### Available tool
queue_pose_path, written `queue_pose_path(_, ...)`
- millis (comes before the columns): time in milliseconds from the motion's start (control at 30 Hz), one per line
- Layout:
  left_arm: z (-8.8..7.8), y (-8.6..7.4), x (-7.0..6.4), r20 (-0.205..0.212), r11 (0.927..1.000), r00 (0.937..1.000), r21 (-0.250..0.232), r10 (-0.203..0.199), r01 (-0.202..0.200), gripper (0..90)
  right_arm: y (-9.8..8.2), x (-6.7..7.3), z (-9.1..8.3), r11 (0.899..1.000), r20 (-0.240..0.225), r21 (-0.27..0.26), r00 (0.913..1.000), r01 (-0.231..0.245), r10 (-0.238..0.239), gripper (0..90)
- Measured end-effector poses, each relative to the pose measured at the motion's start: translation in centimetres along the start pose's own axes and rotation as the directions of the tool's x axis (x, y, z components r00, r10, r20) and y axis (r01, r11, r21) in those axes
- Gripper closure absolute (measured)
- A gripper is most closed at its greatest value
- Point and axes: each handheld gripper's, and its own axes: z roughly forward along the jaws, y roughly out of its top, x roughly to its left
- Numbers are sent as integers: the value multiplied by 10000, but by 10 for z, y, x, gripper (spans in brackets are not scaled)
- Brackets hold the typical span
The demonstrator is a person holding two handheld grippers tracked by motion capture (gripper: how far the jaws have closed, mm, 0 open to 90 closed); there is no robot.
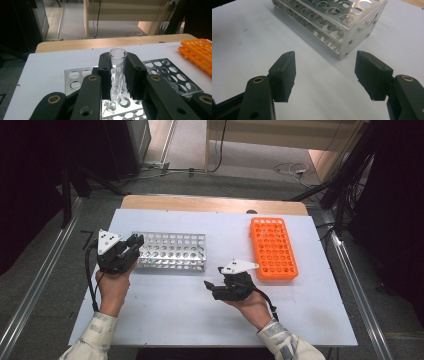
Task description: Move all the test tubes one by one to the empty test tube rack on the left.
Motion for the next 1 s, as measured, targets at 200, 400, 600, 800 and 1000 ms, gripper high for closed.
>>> queue_pose_path(200, 4, -6, -3, -239, 9995, 9993, 94, 295, -293, 752, 0, 1, 0, 10000, -24, 36, 10000, 28, -27, 320)
queue_pose_path(400, 9, -13, -4, -418, 9981, 9976, 307, 553, -541, 751, 0, 1, -1, 10000, 9, 10, 10000, 1, -1, 320)
queue_pose_path(600, 14, -22, -9, -476, 9943, 9950, 642, 879, -847, 750, -1, 1, -1, 10000, 0, 54, 10000, 30, -30, 320)
queue_pose_path(800, 18, -28, -11, -595, 9897, 9923, 1001, 1083, -1020, 749, -1, 2, -1, 10000, -4, 81, 10000, 50, -50, 320)
queue_pose_path(1000, 20, -30, -11, -604, 9867, 9920, 1262, 1106, -1023, 747, -1, 1, -1, 9999, 1, 95, 10000, 88, -88, 319)
